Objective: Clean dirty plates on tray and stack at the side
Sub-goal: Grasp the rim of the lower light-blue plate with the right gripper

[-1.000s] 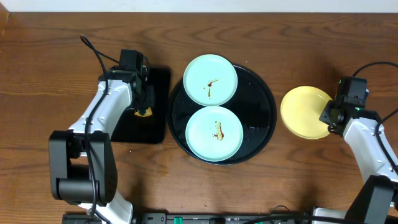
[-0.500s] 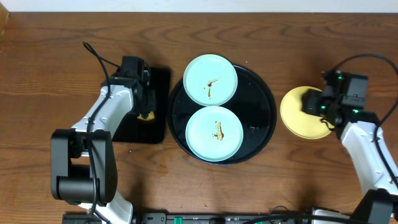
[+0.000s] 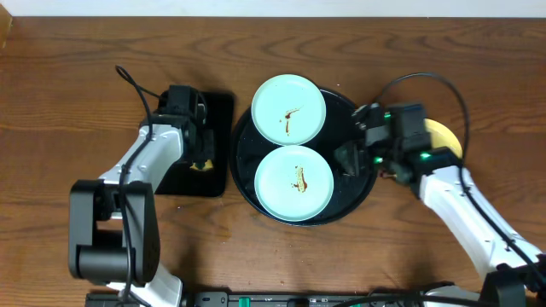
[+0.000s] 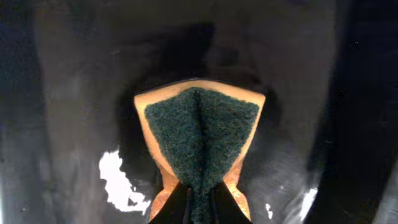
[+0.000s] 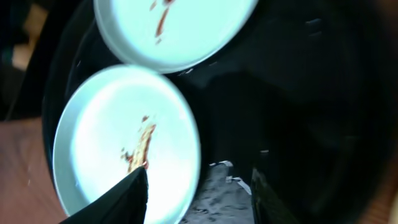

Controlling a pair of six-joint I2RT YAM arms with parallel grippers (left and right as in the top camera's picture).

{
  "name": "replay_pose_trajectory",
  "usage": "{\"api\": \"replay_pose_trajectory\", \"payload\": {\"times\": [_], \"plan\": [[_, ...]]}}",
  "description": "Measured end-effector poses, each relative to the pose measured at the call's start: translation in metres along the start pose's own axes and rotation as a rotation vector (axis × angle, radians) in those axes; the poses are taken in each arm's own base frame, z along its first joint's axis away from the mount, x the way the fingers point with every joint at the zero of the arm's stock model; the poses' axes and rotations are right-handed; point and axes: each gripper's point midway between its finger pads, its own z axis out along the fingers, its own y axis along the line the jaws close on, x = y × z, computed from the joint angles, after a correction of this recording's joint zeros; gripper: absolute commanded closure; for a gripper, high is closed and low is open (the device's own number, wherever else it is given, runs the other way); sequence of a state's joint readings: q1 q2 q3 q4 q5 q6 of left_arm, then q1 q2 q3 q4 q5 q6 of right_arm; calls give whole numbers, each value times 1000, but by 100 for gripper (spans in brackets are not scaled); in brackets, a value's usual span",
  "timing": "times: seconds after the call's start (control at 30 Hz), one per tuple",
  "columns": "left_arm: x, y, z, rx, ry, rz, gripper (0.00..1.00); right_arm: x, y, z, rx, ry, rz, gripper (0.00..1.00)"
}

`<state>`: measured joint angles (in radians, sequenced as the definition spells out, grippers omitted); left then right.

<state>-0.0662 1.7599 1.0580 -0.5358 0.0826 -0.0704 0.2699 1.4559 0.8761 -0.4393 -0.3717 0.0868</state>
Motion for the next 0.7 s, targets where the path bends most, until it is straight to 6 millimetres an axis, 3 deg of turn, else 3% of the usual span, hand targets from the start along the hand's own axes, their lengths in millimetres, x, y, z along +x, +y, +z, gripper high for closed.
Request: {"api": "replay_pose_trajectory", "payload": {"times": [0.23, 0.4, 0.7], "plan": [[-13, -10, -40, 54, -102, 5, 92, 23, 5, 27, 31, 104, -25, 50], [-6, -12, -50, 70, -88, 5, 92, 43, -2, 47, 54, 185, -6, 54], [2, -14, -49, 85, -56, 4, 92, 63, -7, 71, 69, 261, 39, 89]]}}
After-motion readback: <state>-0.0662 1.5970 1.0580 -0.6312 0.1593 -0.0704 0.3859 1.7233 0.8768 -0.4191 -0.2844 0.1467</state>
